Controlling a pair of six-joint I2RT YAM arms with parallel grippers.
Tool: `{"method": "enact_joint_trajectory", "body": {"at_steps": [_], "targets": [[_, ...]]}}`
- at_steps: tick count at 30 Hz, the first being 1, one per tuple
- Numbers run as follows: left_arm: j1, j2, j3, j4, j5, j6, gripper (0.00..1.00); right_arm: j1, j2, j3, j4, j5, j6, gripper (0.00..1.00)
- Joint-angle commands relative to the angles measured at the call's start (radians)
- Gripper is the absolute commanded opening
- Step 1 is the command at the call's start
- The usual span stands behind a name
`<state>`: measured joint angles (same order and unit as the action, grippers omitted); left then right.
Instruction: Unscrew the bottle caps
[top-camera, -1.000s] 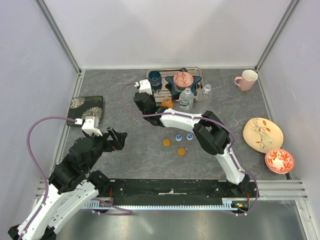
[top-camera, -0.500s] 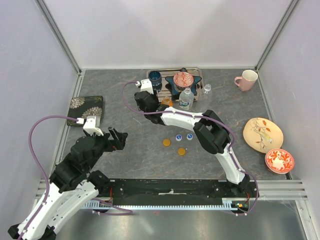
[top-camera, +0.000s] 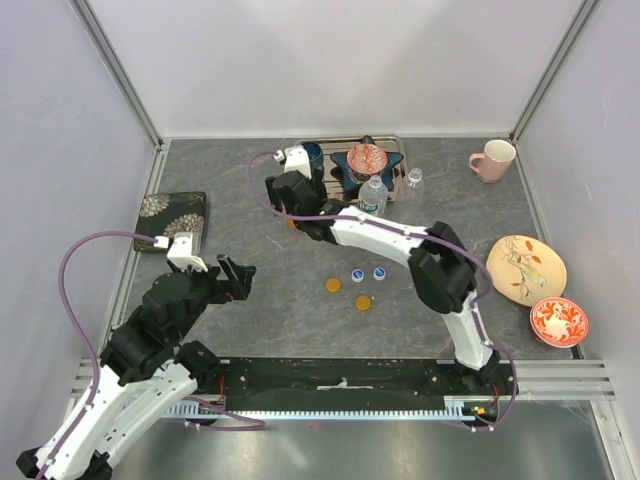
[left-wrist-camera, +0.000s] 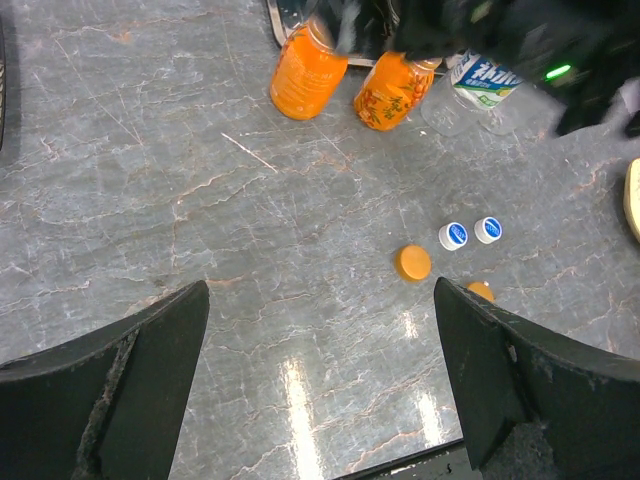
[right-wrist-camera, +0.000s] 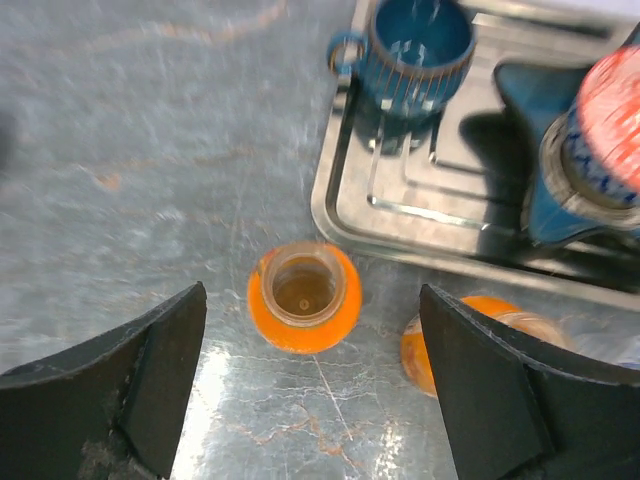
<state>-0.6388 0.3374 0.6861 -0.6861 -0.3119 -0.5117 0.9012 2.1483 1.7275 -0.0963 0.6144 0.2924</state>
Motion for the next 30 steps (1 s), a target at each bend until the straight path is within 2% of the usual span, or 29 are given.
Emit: {"method": "enact_joint_trajectory", "body": {"at_steps": [1, 4, 5, 9, 12, 17, 23, 30], "targets": [[0.004, -0.005, 0.000, 0.028, -0.010, -0.027, 0.99, 0.005, -0.272, 0.078, 0.017, 0.013, -0.036, 0.93], [0.004, 0.015, -0.010, 0.042, -0.006, -0.033, 0.99, 0.008, -0.445, -0.023, 0.000, -0.001, -0.036, 0.93], [0.004, 0.029, -0.011, 0.048, -0.001, -0.040, 0.99, 0.010, -0.547, -0.070, 0.004, -0.002, -0.033, 0.93], [0.004, 0.087, -0.031, 0.100, 0.016, -0.068, 0.99, 0.025, -0.815, -0.409, 0.014, -0.016, -0.035, 0.93], [0.005, 0.168, -0.034, 0.137, 0.022, -0.083, 0.99, 0.031, -1.003, -0.569, -0.058, 0.039, -0.038, 0.93], [0.004, 0.313, 0.007, 0.169, -0.001, -0.116, 0.99, 0.033, -1.273, -0.707, -0.203, 0.128, 0.007, 0.94], [0.004, 0.417, 0.041, 0.187, 0.042, -0.155, 0.99, 0.033, -1.398, -0.838, -0.269, 0.143, 0.056, 0.94], [0.004, 0.416, 0.018, 0.209, 0.045, -0.206, 0.99, 0.031, -1.389, -0.864, -0.284, 0.151, 0.114, 0.96]]}}
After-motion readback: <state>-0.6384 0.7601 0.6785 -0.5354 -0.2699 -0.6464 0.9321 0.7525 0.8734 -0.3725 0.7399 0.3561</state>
